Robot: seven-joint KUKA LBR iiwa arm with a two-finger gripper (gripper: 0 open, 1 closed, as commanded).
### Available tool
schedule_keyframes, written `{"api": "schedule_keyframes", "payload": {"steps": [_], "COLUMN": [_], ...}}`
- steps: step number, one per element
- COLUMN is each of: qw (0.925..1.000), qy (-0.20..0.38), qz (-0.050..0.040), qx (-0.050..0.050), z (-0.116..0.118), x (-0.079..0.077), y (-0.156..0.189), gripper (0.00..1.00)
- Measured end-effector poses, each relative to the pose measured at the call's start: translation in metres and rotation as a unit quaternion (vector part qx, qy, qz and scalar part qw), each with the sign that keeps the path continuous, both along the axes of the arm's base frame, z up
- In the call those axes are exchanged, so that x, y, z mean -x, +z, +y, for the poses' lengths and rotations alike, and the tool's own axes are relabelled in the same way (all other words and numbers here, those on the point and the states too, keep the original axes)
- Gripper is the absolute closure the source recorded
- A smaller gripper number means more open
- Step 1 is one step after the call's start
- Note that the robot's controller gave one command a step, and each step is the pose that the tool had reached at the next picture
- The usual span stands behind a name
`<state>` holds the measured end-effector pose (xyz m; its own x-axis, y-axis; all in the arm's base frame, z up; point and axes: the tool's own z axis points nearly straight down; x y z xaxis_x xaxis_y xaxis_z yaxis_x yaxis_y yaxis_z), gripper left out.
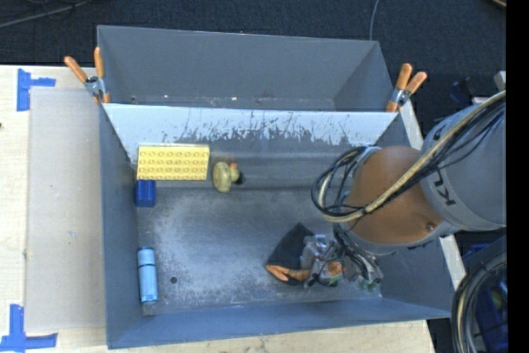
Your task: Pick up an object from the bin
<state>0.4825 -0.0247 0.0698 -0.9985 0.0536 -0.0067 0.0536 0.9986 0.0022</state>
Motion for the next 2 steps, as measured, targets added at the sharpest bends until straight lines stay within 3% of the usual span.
{"api": "schedule_keyframes", "payload": {"steps": [1, 2], "qw": [1.0, 1.0], "qy": [0.0, 0.0], "qz": [0.0063, 0.0027], "qx": [0.0, 0.0], "z": [0.0, 0.0], "x": [0.004, 0.001], "y": [0.029, 0.074], "gripper": [1.0, 1.0]}}
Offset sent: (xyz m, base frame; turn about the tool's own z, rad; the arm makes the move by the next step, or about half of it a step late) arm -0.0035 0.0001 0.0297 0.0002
